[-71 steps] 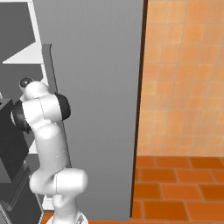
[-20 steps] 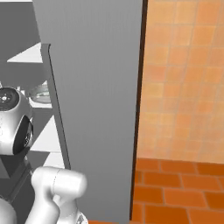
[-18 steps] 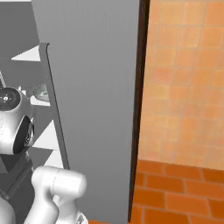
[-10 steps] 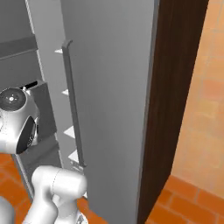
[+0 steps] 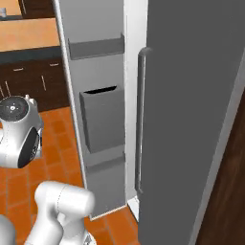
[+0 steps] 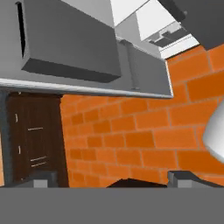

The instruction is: Take the meat container that has the fish and place it on the second highest rack of the freezer. Then take the vegetable container that has the sweet potatos and place it on the highest rack of the freezer.

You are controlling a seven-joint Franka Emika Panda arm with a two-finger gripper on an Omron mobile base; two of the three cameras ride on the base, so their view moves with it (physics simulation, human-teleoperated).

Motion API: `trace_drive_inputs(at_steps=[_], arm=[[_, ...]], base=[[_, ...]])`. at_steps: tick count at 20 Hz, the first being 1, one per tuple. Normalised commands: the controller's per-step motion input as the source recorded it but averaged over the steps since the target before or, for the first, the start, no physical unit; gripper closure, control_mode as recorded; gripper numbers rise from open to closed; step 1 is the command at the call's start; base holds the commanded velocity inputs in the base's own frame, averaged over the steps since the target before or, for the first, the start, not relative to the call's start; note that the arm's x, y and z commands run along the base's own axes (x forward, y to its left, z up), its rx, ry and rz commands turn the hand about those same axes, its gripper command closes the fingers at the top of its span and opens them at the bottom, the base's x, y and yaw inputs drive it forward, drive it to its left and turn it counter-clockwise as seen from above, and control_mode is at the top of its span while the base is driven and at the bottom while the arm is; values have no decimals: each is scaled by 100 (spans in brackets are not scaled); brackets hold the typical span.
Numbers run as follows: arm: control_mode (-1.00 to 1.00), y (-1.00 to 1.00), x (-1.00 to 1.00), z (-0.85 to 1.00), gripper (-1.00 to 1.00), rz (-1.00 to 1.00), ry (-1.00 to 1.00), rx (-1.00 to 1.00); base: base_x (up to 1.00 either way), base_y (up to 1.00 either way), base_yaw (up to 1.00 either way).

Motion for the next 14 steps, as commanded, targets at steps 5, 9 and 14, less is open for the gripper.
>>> trace_drive_inputs(at_steps=[5,9,14], arm=[[100,0,0,0,-100,0,0,0],[100,0,0,0,-100,0,0,0],[100,0,0,0,-100,0,0,0]], base=[[-1,27,89],[0,55,82],[84,63,42]])
